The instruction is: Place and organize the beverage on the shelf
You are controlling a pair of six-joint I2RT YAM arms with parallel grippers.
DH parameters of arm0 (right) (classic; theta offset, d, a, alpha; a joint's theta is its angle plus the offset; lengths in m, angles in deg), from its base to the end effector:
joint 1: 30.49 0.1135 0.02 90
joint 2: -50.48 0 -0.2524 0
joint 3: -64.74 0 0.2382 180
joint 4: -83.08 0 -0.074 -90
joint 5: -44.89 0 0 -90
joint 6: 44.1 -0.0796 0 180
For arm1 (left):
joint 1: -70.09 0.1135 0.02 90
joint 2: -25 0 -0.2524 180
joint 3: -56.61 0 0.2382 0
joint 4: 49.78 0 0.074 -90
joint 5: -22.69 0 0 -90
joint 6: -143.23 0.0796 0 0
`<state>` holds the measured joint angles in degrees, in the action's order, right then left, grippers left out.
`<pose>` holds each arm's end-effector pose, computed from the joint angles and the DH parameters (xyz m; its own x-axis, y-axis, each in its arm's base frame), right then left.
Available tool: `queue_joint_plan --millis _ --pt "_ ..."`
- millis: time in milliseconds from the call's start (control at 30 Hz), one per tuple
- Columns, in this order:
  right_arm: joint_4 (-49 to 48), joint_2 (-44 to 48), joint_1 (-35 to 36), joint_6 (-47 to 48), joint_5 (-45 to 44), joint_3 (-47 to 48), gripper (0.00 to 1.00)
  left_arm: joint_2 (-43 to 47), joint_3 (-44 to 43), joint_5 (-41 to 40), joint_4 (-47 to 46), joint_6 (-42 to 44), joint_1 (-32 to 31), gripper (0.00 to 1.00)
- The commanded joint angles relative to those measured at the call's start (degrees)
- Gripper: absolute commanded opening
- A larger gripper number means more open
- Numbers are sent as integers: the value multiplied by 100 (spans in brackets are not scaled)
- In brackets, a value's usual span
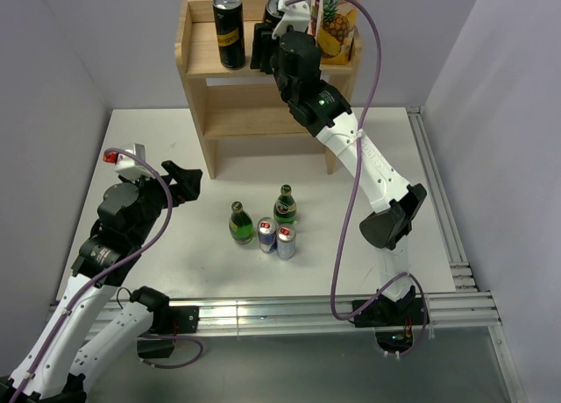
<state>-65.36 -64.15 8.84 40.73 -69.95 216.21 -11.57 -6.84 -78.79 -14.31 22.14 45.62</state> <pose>0.3781 0.2666 0.4992 0.0482 0.1452 -0.9882 -0.2570 0.9579 0.1282 0.1704 -0.0602 0.3489 -0.2335 -0.4497 -0.8621 0.1240 0.8656 -0.4851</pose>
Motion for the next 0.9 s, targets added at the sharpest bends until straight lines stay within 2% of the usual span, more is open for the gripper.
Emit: queue_joint_plan --millis 0,33,67,233,367,867 --pt "8 -51 -13 -125 120 85 48 72 -27 -64 -93 59 12 97" --pt "-1 -33 -5 -125 102 -2 54 63 -18 -73 -102 59 4 97" --pt "-18 -16 -13 -142 102 -29 64 80 -27 -64 -102 59 4 97" --pt "17 -16 -13 -160 32 -82 82 81 -27 -64 -102 59 4 97" --pt "8 -25 -5 -142 -12 -74 86 81 -18 -73 -102 51 4 97" --pt "-71 -112 -13 -37 -91 -56 86 81 -27 -99 -85 51 4 97"
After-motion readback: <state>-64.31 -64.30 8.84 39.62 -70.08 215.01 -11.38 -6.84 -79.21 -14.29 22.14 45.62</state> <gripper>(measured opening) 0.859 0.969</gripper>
